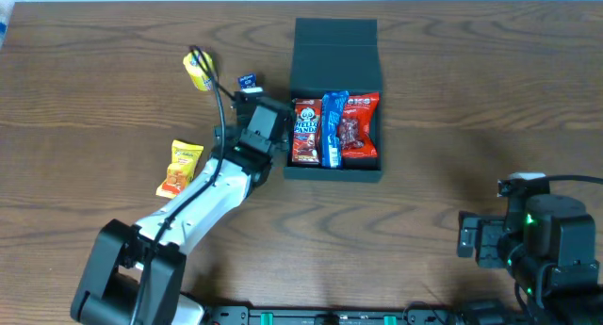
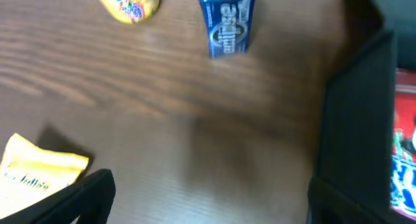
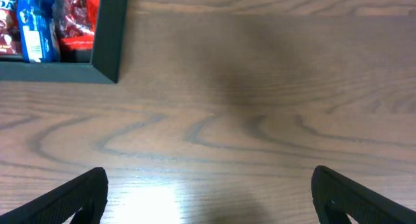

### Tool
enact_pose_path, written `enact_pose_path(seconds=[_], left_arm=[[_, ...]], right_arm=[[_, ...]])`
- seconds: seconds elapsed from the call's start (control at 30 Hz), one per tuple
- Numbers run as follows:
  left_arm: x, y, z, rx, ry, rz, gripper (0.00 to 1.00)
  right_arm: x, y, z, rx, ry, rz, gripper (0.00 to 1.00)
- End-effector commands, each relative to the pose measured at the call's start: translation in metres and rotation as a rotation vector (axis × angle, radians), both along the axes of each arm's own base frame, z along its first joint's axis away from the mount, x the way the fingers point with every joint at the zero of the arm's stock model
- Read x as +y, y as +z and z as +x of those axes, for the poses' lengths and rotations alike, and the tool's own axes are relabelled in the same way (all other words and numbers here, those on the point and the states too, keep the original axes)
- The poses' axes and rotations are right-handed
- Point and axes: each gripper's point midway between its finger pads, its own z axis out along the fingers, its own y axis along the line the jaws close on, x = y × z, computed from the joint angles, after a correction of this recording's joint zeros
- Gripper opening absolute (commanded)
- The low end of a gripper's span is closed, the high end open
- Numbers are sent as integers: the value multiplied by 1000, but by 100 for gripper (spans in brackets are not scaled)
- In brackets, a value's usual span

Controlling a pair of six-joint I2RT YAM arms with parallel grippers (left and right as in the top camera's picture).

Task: Pack container
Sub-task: 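Open the left gripper and withdraw it toward the blue Eclipse tin, then lower the left gripper onto the blue Eclipse tin and grasp it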

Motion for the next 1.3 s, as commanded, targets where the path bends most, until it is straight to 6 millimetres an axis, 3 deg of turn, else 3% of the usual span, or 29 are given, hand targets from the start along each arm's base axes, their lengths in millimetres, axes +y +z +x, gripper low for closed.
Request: enact_pose_path(seconds=[0.0, 0.17, 0.57, 0.87, 1.27], left_arm=[[10, -8, 4, -30, -16, 30, 95], [27, -7, 19, -145, 34, -15, 95], [12, -35, 42, -170, -54, -10, 95], [23, -45, 71, -227, -11, -35, 95], [9, -48, 116, -252, -27, -71, 96]], right_arm=[[-1, 1, 0, -2, 0, -3, 99], [-1, 1, 0, -2, 0, -3, 99], [-1, 1, 0, -2, 0, -3, 99], [-1, 1, 0, -2, 0, -3, 99], [-1, 1, 0, -2, 0, -3, 99]])
